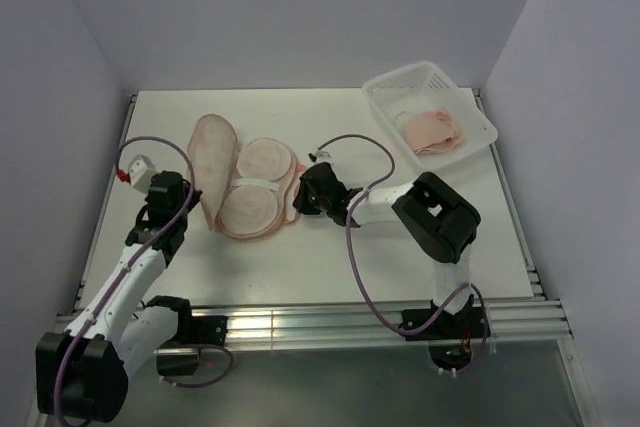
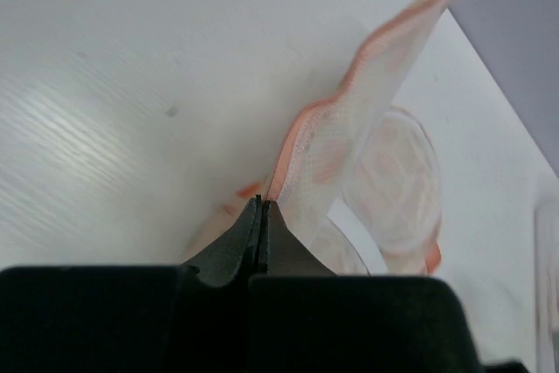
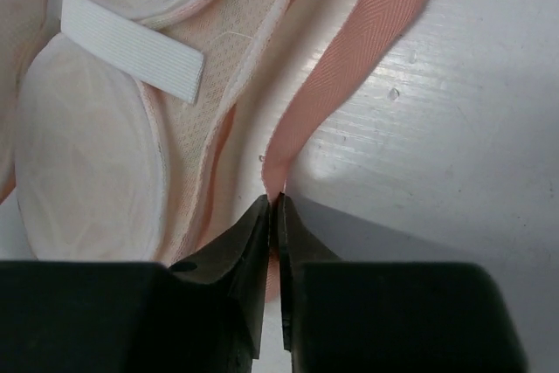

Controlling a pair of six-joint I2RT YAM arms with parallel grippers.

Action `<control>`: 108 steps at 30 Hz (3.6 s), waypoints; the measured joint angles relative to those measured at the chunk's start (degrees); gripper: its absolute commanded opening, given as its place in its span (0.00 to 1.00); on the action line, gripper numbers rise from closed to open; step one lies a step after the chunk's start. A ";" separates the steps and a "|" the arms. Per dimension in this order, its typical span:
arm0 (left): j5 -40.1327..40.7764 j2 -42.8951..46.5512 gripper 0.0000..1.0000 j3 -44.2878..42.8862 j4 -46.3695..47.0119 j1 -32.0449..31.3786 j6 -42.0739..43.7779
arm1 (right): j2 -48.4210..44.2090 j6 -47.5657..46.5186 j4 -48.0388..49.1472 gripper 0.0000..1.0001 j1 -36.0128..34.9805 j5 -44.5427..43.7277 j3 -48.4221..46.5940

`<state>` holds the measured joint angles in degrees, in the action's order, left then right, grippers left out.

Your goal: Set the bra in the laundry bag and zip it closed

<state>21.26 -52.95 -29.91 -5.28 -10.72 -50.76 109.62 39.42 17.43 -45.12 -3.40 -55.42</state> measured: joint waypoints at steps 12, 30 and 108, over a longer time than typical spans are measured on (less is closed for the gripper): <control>5.73 1.75 0.99 -5.31 -8.55 16.87 -0.44 | 2.14 -3.30 -2.86 0.09 -1.20 2.99 -6.64; -14.78 -9.42 0.57 3.02 8.02 -4.20 2.84 | -0.83 -7.72 -12.00 0.86 -0.55 3.28 -10.47; -25.42 -6.19 0.64 3.74 31.54 -29.27 14.10 | -30.58 -23.76 -23.52 0.00 33.53 -20.44 -19.34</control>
<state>-4.16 -59.13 -26.17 26.26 -39.99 -36.67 79.05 15.66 -6.09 -11.60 -23.83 -74.76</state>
